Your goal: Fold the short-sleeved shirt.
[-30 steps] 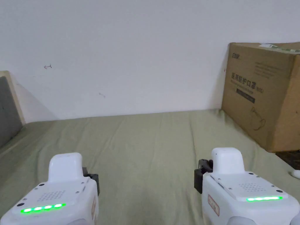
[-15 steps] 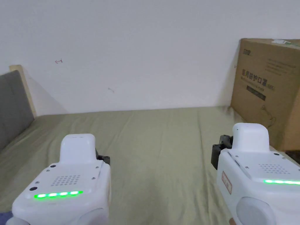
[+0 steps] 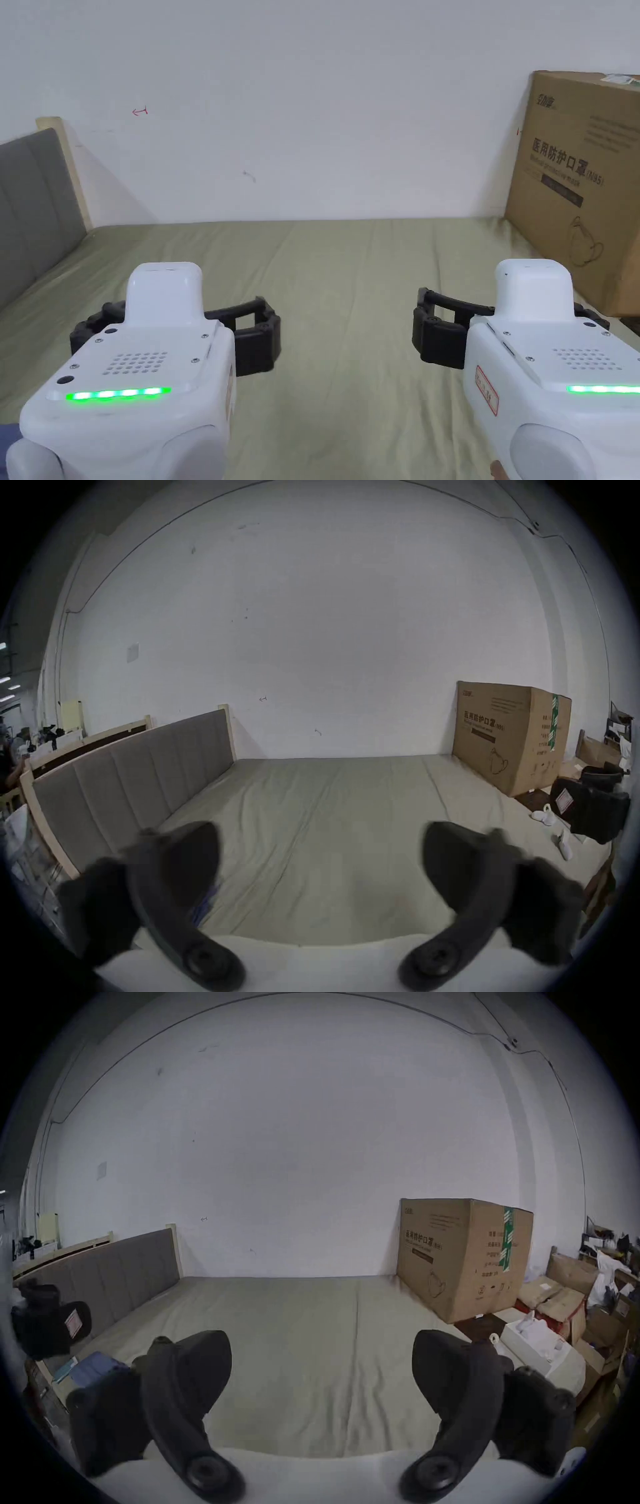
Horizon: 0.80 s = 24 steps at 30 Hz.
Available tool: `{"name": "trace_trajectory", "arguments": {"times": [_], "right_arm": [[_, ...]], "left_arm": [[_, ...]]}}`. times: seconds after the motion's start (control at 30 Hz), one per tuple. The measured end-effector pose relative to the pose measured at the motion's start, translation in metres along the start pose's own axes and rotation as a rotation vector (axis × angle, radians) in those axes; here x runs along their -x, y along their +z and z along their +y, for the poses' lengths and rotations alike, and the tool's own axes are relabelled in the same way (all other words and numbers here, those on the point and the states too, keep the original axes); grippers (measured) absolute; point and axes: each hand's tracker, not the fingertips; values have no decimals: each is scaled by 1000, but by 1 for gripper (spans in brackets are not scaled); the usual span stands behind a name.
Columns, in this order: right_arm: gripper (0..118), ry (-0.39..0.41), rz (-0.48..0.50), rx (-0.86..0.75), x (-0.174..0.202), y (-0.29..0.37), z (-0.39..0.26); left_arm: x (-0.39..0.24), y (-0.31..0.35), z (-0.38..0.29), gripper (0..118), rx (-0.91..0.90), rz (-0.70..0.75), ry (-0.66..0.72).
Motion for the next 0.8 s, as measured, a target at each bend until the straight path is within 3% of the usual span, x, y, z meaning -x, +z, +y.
{"name": "trace_trajectory", "arguments": {"times": [0.37,0.8], "right_arm": [[108,40,8,28,4,-7,-2],[108,41,-11,35,4,-10,-5]], "left_arm": [[-2,0,2,115,13,-50,51],[-7,4,10,116,-13,-82,-7]]}}
